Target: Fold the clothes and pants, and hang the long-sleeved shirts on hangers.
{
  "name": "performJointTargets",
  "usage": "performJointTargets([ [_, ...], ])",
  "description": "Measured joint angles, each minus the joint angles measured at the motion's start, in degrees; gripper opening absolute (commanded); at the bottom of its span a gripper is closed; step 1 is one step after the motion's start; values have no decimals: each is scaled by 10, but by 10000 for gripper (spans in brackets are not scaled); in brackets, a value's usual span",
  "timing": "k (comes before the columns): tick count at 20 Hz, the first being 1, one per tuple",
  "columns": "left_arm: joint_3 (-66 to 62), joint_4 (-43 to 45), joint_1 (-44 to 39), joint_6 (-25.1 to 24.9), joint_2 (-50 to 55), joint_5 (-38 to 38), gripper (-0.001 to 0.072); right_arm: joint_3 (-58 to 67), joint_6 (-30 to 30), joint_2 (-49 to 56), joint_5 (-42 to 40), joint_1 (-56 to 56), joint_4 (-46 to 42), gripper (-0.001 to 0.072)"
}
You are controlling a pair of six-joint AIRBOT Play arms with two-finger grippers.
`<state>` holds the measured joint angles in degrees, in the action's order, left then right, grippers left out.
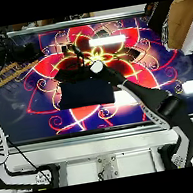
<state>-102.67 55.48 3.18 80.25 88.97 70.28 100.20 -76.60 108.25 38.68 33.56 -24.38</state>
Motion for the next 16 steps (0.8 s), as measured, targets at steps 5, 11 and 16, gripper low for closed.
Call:
performJointTargets([
  [5,158,35,-40,-4,-91,-31,9,-242,15,-171,36,-138,-94,617],
  [11,283,47,-103,-13,-162,-63,9,-415,2,-216,86,-294,-161,720],
  [16,309,48,-130,-15,-178,-73,9,-422,52,-151,91,-294,-88,719],
])
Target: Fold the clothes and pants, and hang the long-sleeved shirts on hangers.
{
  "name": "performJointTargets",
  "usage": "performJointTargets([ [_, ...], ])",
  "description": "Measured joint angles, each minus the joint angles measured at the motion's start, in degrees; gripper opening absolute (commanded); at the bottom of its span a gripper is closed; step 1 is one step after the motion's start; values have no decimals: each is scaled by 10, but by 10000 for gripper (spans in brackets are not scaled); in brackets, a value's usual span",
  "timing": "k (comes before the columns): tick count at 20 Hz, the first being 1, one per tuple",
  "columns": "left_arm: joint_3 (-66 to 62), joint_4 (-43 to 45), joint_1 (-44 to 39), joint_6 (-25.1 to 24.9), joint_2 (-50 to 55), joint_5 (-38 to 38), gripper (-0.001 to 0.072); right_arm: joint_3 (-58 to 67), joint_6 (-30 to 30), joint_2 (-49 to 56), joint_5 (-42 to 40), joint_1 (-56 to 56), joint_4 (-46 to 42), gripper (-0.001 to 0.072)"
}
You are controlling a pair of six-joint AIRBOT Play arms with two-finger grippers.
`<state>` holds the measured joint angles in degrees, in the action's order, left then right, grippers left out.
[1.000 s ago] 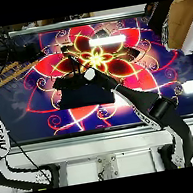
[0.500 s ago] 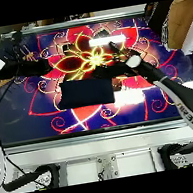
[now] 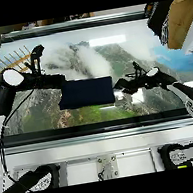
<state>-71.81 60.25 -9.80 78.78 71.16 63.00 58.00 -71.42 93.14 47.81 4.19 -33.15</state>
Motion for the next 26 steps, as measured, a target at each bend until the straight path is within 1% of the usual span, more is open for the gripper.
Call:
performJointTargets([
  [5,5,1,-5,0,-3,-2,10,50,31,70,5,63,91,715],
  [6,5,2,-6,0,-3,-2,9,63,34,83,5,75,104,667],
  [7,5,2,-6,0,-3,-2,9,77,36,96,3,87,115,468],
  [8,6,2,-6,0,-3,-1,9,88,40,106,-1,97,117,236],
  [9,6,2,-6,0,-3,-1,10,98,44,116,-1,105,119,76],
  [10,6,2,-6,0,-3,-1,9,107,55,122,-4,110,120,14],
  [13,6,1,-6,0,-3,0,9,127,86,118,2,109,133,14],
  [15,6,1,-6,0,-3,3,9,134,95,92,8,84,112,13],
  [16,6,1,-6,0,-3,5,9,137,92,72,7,61,88,14],
  [18,6,1,-6,0,-3,7,10,139,62,28,8,4,24,13],
  [22,6,0,-6,2,-3,10,9,141,-28,-76,14,-155,-135,14],
  [26,6,0,-6,2,-3,12,10,140,-119,-153,28,-314,-268,14],
])
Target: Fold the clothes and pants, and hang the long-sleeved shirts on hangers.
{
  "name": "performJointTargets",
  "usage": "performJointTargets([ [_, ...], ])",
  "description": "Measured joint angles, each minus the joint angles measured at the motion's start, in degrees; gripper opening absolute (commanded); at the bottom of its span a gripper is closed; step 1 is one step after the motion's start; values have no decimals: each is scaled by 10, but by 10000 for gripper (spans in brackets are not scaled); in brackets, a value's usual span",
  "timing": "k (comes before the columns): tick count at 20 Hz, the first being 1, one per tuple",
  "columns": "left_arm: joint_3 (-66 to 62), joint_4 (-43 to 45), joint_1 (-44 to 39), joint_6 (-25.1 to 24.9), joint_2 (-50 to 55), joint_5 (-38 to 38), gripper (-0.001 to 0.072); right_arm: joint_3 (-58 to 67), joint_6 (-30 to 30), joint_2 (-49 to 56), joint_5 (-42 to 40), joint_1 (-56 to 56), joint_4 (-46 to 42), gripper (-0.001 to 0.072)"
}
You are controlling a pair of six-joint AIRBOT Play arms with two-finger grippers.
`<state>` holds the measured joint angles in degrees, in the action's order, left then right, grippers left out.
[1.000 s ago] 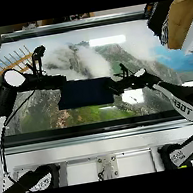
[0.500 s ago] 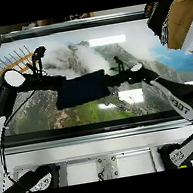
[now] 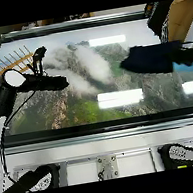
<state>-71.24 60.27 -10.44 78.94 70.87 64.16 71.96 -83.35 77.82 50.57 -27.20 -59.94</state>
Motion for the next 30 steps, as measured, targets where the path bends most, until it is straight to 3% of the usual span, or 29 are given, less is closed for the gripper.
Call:
performJointTargets([
  [6,0,-3,0,4,0,3,9,-54,-87,-62,56,-158,-117,14],
  [15,0,-4,0,10,0,28,9,-196,-138,-118,84,-193,-170,21],
  [16,0,-4,0,10,0,30,10,-200,-138,-122,85,-195,-181,59],
  [18,0,-4,0,11,0,33,9,-205,-140,-127,89,-197,-198,517],
  [19,0,-4,0,11,0,34,10,-207,-140,-128,89,-198,-203,649],
  [25,0,-3,0,11,0,43,10,-191,-126,-154,101,-197,-209,649],
  [30,0,-3,0,11,0,47,10,-184,-49,-248,97,-135,-75,647],
])
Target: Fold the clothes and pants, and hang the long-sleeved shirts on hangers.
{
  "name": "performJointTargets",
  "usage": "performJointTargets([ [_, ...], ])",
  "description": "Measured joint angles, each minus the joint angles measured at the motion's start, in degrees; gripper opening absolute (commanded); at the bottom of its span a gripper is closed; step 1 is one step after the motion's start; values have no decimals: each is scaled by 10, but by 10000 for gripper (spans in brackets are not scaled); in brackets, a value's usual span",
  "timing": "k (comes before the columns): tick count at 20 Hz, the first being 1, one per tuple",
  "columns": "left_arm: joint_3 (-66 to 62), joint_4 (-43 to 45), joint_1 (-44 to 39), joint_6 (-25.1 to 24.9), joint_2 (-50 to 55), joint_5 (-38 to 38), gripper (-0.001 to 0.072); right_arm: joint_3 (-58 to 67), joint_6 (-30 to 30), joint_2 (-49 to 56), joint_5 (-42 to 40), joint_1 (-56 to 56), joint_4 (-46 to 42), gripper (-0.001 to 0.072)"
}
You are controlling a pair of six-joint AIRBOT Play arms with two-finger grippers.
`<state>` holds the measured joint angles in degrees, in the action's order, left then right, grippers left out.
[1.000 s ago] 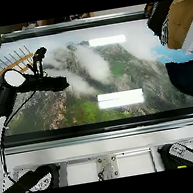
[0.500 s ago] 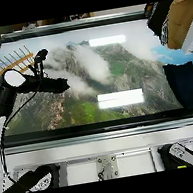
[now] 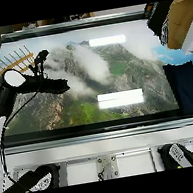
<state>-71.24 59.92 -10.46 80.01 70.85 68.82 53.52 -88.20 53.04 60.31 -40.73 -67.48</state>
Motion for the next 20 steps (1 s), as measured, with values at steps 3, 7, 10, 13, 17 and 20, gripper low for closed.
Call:
performJointTargets([
  [3,0,0,0,0,0,-2,10,1,44,-49,12,88,88,646],
  [7,0,0,0,0,0,-4,10,1,68,-74,19,221,136,277],
  [10,0,0,0,0,0,-4,10,1,73,-79,20,298,148,18],
  [13,0,0,0,0,0,-4,10,1,77,-81,21,346,154,17],
  [17,0,0,0,0,0,-4,10,1,78,-81,22,368,157,18],
  [20,0,0,0,0,0,-4,10,1,79,-82,22,373,159,17],
])
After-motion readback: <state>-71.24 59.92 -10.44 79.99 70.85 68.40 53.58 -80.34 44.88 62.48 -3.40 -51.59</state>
